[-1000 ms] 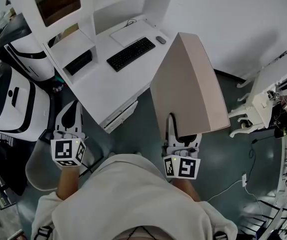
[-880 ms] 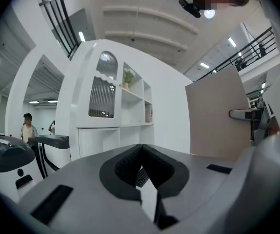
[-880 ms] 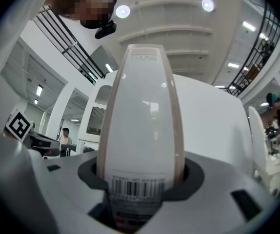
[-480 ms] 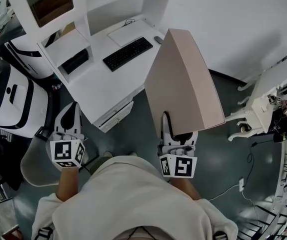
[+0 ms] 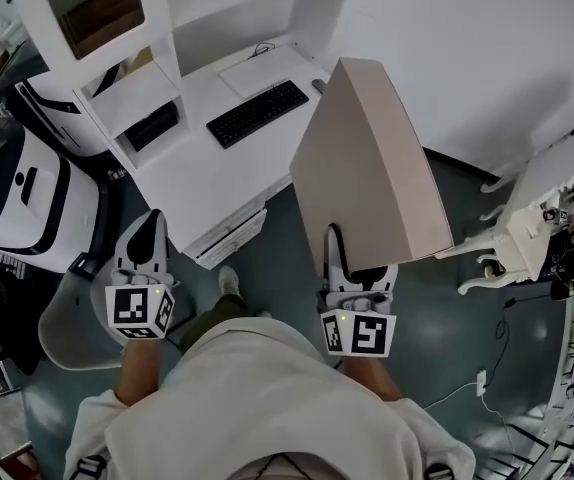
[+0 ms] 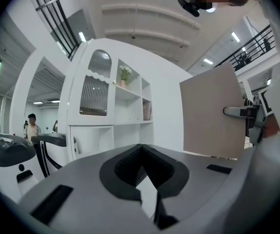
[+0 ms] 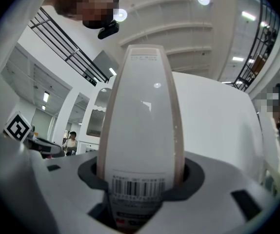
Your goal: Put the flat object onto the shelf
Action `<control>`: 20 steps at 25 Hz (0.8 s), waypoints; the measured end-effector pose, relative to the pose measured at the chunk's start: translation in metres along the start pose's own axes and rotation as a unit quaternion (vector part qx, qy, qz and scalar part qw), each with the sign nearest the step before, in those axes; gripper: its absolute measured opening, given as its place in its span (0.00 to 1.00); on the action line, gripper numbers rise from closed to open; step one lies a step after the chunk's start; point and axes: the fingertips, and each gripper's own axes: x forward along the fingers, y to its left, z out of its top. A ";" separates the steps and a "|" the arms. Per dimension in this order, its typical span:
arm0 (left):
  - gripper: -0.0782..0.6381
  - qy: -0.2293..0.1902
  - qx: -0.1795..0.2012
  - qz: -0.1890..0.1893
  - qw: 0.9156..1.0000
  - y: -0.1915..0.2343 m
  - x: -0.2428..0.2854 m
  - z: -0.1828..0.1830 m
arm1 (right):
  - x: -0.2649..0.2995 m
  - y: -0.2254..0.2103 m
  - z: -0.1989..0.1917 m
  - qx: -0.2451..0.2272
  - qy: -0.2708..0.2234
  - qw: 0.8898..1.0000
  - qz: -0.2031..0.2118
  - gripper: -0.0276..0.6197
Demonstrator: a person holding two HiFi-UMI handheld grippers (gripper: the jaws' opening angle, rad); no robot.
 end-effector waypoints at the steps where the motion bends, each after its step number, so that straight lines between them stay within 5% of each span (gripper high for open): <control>1: 0.10 -0.001 -0.001 -0.001 1.000 0.002 0.005 0.000 | 0.006 0.000 -0.002 0.000 0.000 1.000 0.000 0.46; 20: 0.10 -0.016 -0.028 -0.032 0.999 0.084 0.160 -0.010 | 0.165 0.007 -0.025 -0.028 0.005 0.999 -0.029 0.46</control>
